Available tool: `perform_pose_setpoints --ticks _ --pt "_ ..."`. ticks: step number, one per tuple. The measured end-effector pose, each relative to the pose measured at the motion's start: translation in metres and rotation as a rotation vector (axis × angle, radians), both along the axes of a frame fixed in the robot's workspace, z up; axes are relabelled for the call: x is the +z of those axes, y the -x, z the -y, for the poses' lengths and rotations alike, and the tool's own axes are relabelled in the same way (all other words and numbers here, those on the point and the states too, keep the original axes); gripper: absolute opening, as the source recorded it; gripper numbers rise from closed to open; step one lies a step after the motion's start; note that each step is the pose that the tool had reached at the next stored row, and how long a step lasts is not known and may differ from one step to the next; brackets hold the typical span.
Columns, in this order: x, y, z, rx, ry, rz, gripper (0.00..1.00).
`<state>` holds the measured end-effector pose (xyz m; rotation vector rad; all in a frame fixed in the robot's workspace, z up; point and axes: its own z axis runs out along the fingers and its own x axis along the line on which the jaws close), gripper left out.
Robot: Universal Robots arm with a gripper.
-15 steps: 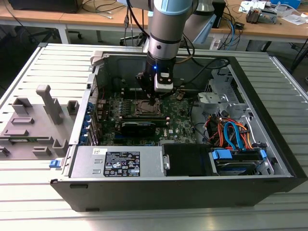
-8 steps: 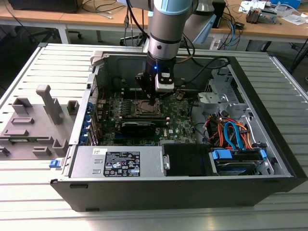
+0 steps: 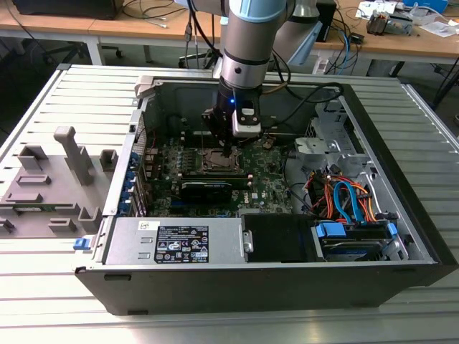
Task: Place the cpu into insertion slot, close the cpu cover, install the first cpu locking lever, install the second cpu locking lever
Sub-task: 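Install the first cpu locking lever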
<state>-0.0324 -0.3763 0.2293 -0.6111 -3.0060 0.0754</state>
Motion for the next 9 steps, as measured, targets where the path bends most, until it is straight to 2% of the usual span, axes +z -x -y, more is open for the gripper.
perform_pose_setpoints --ticks 9 --pt "0.0000 0.0000 0.0000 0.045 -0.0012 0.0000 0.11"
